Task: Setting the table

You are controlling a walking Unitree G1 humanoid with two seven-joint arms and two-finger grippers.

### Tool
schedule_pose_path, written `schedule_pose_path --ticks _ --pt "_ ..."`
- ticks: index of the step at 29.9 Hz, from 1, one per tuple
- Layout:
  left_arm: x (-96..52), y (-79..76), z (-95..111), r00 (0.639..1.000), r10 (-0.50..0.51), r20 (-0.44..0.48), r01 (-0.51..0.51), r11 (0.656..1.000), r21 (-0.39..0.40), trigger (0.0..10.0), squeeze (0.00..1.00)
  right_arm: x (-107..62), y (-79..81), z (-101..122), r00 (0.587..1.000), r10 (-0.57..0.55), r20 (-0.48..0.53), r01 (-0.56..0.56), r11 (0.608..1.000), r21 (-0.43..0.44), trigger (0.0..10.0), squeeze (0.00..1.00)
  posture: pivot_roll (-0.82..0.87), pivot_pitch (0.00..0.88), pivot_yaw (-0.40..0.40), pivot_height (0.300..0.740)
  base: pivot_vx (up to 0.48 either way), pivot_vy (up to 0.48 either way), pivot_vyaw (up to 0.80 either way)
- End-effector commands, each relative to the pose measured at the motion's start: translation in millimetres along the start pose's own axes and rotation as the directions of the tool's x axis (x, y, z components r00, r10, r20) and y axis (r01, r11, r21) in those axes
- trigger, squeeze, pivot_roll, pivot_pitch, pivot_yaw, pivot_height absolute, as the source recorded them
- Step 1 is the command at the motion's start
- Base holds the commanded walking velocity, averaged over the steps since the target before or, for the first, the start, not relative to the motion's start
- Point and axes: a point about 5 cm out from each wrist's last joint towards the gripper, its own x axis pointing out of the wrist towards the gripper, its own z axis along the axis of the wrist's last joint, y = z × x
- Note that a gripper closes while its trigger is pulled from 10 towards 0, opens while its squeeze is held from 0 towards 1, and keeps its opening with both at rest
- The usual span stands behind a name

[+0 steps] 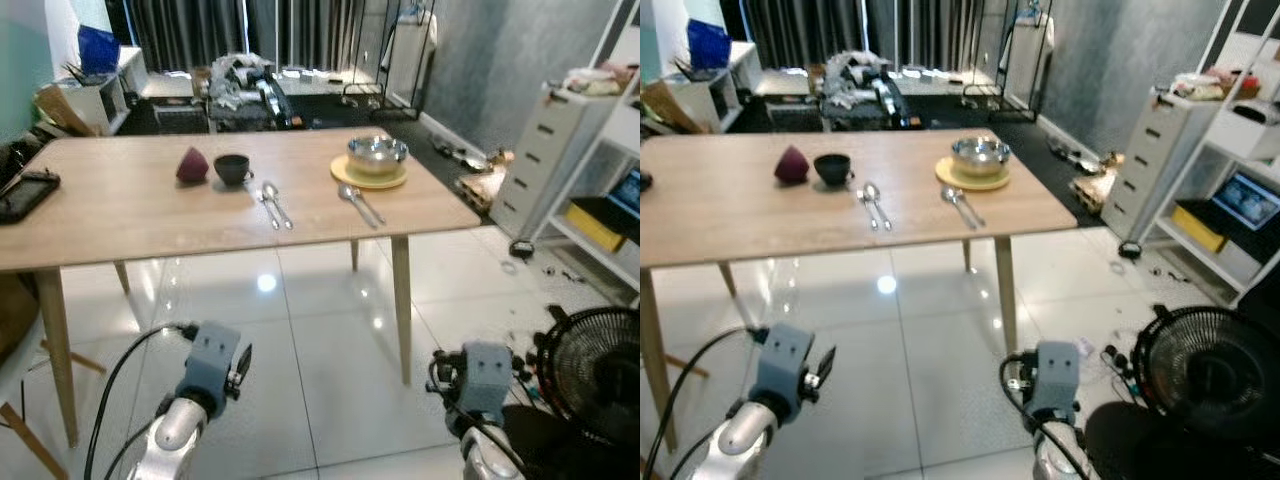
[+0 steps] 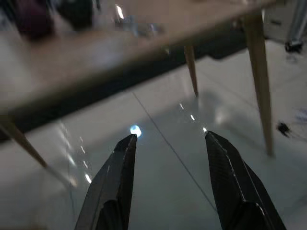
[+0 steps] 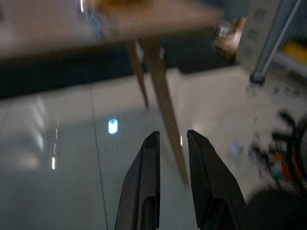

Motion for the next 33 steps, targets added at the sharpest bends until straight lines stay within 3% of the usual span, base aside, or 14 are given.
schedule_pose_path --ticks 1,5,11,33 --pt "0.9 3.5 5.5 1.0 0.004 0.027 -0.004 1.0 0.03 10.0 0.0 0.4 2.4 4.5 1.0 -0.009 0.023 0.009 1.0 0.026 10.0 0.0 0.11 0.0 0.032 0.74 0.349 0.0 0.0" --pt "12.2 6.4 34.3 0.991 -0.011 0.13 0.002 0.998 0.065 10.0 0.0 10.1 8.0 30.8 0.992 -0.003 0.125 0.002 1.0 0.012 10.0 0.0 0.11 0.0 0.034 0.74 0.348 0.0 0.0" --pt "16.7 4.2 45.5 0.986 -0.019 0.165 0.009 0.998 0.061 10.0 0.0 13.0 13.0 39.8 0.988 0.003 0.151 -0.007 1.0 0.03 10.0 0.0 0.11 0.0 0.035 0.74 0.391 0.0 0.0" --pt "16.9 6.4 51.3 0.985 -0.007 0.171 -0.002 0.998 0.055 10.0 0.0 9.3 20.9 37.5 0.992 0.036 0.122 -0.041 0.999 0.035 10.0 0.0 0.11 0.0 0.035 0.74 0.48 0.0 0.0"
